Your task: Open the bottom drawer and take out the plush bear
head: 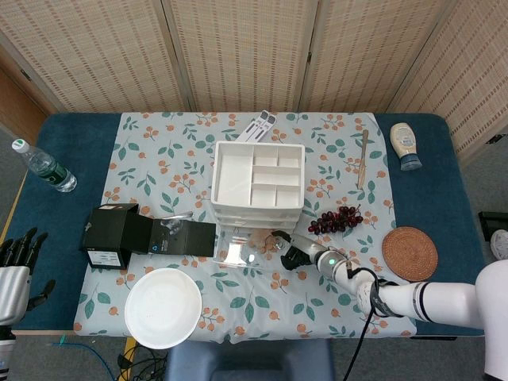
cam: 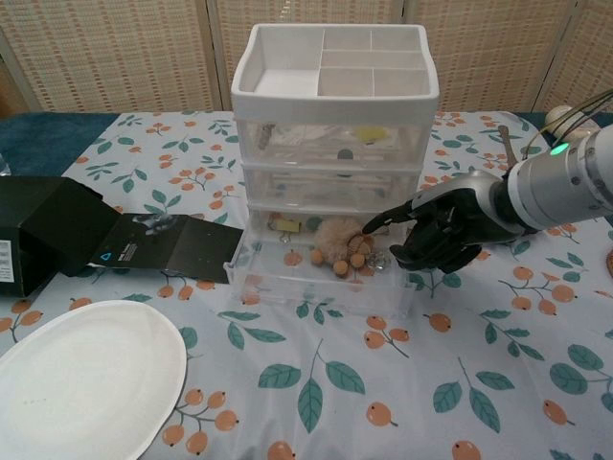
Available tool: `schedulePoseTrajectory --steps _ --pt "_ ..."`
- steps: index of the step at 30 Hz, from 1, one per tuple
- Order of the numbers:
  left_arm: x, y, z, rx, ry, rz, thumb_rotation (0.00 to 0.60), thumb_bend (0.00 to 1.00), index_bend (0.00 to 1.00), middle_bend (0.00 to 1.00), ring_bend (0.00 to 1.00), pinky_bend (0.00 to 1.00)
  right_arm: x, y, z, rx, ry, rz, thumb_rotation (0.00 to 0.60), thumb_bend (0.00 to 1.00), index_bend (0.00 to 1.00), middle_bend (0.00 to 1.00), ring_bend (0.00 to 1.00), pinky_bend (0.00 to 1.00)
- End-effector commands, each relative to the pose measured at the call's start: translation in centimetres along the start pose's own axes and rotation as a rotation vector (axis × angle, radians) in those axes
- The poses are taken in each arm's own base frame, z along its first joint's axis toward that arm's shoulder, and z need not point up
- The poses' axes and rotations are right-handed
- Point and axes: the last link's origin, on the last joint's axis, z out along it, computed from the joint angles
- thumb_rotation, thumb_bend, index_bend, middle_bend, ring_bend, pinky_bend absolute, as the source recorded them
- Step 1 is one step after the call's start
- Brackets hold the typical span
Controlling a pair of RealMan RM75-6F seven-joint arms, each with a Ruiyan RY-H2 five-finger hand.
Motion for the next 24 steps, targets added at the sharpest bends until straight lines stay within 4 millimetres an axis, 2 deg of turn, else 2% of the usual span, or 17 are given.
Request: schedulePoseTrajectory --steps 1,6,11,17,24 --pt "0.0 0.0 0.0 0.002 -0.001 0.0 0.6 0.26 0.1 0.07 0.12 0.1 -0.1 -0.3 0.7 -0.006 -0.002 -0.003 0.6 0.68 0.0 0.83 1.0 1.0" --pt "0.0 -0.1 -0.1 0.005 -0.001 0.001 0.6 0.26 0.1 0.07 0.12 0.09 -0.6 -0.7 1.7 -0.011 -0.024 -0.01 0.6 0.68 0.0 0.83 1.0 1.0" --pt "0.1 -0.2 -0.2 0.01 -0.001 0.002 0.6 0.26 0.1 0.07 0.12 0.09 -1.2 -1.0 1.7 -0.003 -0.057 -0.021 0.6 0.68 0.0 0.83 1.0 1.0" --pt "0.1 -0.1 -0.1 0.005 0.0 0.001 0.6 0.26 0.1 0.07 0.12 0.09 -1.6 -1.3 0.9 0.018 -0.083 -0.031 0.6 0.68 0.0 0.83 1.0 1.0" --pt "0.1 -0.1 -0.1 0.005 0.001 -0.001 0.6 0.26 0.1 0.07 0.12 0.09 -0.9 -0.8 -0.8 0.033 -0.043 -0.071 0.6 0.68 0.0 0.83 1.0 1.0"
